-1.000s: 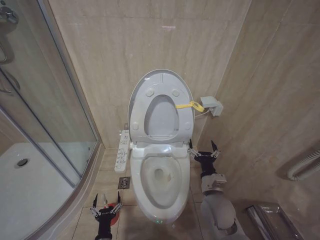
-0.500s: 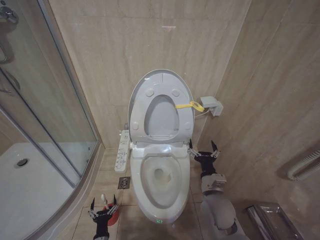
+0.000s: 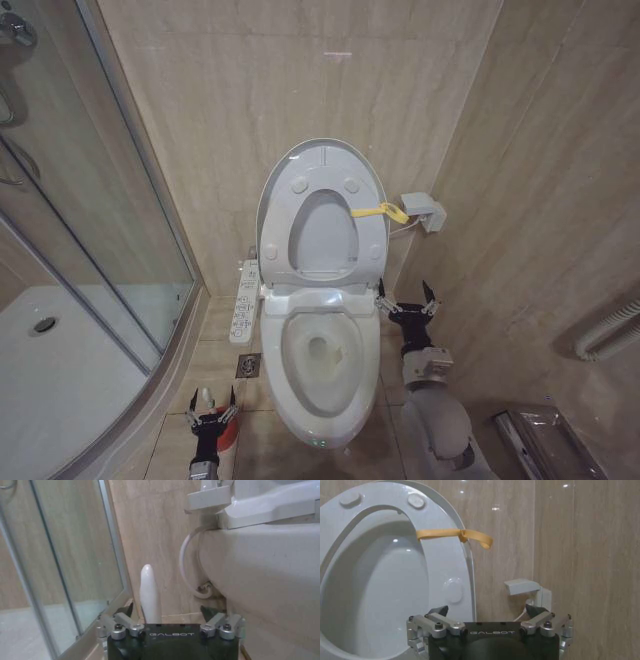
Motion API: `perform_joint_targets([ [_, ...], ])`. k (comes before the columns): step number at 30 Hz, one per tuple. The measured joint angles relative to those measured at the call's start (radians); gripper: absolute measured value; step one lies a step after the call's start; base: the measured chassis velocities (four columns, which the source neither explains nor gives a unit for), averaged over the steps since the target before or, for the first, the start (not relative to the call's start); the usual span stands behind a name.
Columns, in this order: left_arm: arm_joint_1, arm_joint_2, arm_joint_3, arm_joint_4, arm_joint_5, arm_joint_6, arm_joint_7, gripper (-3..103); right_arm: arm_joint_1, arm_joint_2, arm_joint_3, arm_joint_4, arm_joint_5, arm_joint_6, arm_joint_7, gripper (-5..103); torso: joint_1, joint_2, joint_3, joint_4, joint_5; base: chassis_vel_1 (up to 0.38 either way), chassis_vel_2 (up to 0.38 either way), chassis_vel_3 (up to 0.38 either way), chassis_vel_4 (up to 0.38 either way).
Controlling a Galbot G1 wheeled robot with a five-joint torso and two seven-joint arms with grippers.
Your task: Open the toilet lid, clean the toilet bowl with a toilet brush, close the toilet lid, and flush.
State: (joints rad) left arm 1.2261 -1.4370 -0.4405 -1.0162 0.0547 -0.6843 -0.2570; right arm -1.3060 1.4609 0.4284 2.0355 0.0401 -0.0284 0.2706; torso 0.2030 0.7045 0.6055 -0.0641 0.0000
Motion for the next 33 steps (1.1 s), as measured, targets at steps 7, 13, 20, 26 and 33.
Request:
perform_joint_targets([
  [7,-0.01,0.0,-0.011,0.033,-0.002,-0.037,0.048,77,0.0,0.0,0.0,0.0,0.0,0.0,0.0,100,0.0,0.0,0.0,0.0,0.0,0.0,0.0,0.0,0.0],
  [13,-0.009,0.001,-0.015,0.036,-0.002,-0.046,0.059,50,0.0,0.0,0.0,0.0,0.0,0.0,0.0,100,0.0,0.0,0.0,0.0001,0.0001,0.0,0.0,0.0,0.0],
  [20,0.004,0.001,-0.02,0.028,-0.002,-0.065,0.068,23,0.0,0.0,0.0,0.0,0.0,0.0,0.0,100,0.0,0.0,0.0,0.0,0.0001,0.0,0.0,0.0,0.0],
  [26,0.046,-0.004,-0.021,-0.044,-0.002,-0.065,0.07,19,0.0,0.0,0.0,0.0,0.0,0.0,0.0,100,0.0,0.0,0.0,0.0,0.0,0.0,0.0,0.0,0.0],
  [33,0.165,-0.002,-0.03,-0.255,-0.003,-0.031,0.085,19,0.0,0.0,0.0,0.0,0.0,0.0,0.0,100,0.0,0.0,0.0,0.0,0.0001,0.0,0.0,0.0,0.0],
])
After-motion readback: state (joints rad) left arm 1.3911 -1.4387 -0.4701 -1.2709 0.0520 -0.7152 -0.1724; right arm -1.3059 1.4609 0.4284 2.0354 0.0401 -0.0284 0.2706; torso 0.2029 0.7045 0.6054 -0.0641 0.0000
